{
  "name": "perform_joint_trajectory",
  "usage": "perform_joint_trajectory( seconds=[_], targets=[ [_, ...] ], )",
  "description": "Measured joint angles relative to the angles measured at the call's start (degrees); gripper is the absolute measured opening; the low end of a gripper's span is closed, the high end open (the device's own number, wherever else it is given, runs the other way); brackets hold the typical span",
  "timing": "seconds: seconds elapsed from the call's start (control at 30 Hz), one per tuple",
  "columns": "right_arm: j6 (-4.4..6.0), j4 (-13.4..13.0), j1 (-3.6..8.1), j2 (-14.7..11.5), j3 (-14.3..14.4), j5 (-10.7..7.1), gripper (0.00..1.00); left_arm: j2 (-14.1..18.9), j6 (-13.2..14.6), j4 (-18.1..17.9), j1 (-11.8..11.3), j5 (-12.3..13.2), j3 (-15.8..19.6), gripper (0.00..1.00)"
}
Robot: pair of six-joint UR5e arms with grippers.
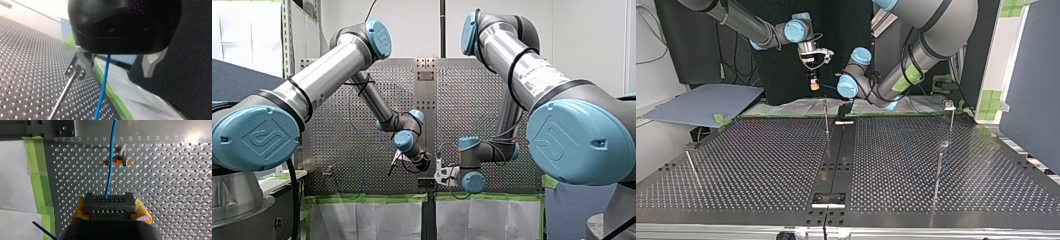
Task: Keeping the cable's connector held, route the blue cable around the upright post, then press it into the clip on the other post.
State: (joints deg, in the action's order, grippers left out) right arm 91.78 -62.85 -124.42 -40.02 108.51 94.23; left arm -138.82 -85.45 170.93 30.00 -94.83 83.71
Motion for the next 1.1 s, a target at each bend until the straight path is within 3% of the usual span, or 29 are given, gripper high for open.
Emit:
perform_joint_trajectory(
  seconds=[0.03,0.07,0.1,0.17,0.2,0.27,0.3,0.33,0.67,0.93,1.1],
  targets=[
    [0.00,0.02,0.00,-0.01,0.00,0.00,0.00,0.01,0.20,0.03,0.02,-0.41,-0.01,0.69],
    [0.00,0.05,0.00,-0.01,0.00,0.00,0.00,0.01,0.38,0.06,0.04,-0.74,-0.01,0.56],
    [-0.01,0.10,0.01,-0.01,0.00,0.00,0.00,0.01,0.61,0.08,0.11,-1.06,0.00,0.56],
    [-0.06,0.18,0.01,-0.02,0.00,0.00,0.00,0.01,0.85,0.10,0.25,-1.33,0.01,0.33],
    [-0.09,0.21,0.01,-0.01,0.00,0.00,0.00,0.00,0.94,0.11,0.34,-1.44,0.00,0.33],
    [-0.14,0.28,0.01,-0.01,0.00,0.00,0.00,0.01,1.02,0.08,0.48,-1.58,0.00,0.06],
    [-0.16,0.29,0.01,-0.01,0.00,0.00,0.00,0.01,1.05,0.05,0.57,-1.66,0.00,0.06],
    [-0.18,0.32,0.01,0.00,0.01,0.01,0.00,0.02,1.07,0.01,0.63,-1.69,0.00,0.00],
    [-1.41,0.53,0.01,0.02,0.00,0.90,0.00,-0.01,1.08,-2.52,1.77,-2.47,0.01,0.00],
    [-1.49,0.53,0.09,0.07,0.00,1.45,0.00,-0.37,-1.41,-6.43,2.90,-5.86,1.49,0.00],
    [-1.28,0.51,0.82,0.19,0.00,1.64,0.00,-2.16,-1.84,-9.25,3.05,-6.95,1.75,0.00]
  ],
)
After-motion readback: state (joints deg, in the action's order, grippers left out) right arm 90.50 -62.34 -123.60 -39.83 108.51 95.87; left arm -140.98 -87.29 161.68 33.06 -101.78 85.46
